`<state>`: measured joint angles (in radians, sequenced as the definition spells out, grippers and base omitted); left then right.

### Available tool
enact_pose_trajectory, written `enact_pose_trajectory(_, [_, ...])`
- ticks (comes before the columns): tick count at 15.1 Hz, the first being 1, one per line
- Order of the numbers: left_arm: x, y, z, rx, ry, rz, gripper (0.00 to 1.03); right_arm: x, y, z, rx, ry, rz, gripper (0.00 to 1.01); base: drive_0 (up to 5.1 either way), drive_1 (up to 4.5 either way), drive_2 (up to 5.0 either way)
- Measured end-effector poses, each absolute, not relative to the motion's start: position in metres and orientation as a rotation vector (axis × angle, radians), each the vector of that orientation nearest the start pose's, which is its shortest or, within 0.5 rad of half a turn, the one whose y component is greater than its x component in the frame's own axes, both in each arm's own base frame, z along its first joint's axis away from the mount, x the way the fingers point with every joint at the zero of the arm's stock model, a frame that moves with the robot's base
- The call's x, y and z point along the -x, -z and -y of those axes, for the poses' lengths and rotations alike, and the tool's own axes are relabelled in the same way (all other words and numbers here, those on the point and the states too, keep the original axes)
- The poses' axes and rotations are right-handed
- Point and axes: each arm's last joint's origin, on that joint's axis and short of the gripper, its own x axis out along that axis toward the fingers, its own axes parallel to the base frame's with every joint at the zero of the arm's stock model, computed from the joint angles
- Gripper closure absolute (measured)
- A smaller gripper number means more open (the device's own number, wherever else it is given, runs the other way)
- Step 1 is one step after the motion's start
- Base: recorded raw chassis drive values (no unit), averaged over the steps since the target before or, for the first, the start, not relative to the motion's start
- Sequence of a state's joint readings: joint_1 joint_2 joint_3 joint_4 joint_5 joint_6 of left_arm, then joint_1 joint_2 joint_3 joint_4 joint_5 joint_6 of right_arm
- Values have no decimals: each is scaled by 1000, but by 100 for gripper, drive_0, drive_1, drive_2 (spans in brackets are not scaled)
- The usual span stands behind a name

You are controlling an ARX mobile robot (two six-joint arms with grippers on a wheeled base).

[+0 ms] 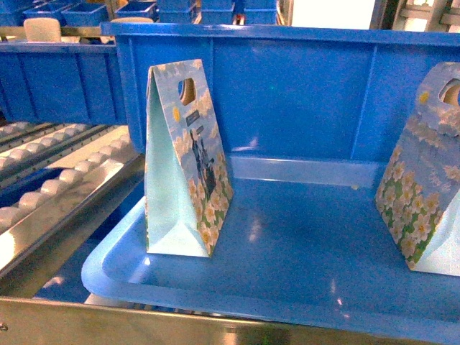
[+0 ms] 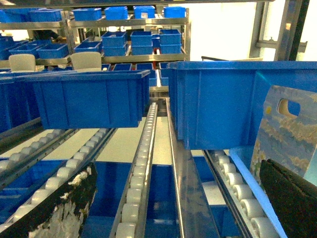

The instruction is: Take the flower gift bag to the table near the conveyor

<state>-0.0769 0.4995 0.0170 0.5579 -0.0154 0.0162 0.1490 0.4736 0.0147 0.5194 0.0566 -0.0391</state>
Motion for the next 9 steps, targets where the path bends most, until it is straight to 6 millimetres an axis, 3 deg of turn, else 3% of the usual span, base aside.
enact_pose_trajectory(1, [-150, -184, 14, -12, 93, 88, 5, -143, -177, -27, 53, -121, 67, 3, 0, 0, 0])
enact_pose_trajectory(9, [-156, -190, 16, -22, 100, 96, 5, -150, -181, -28, 58, -103, 45, 3, 0, 0, 0])
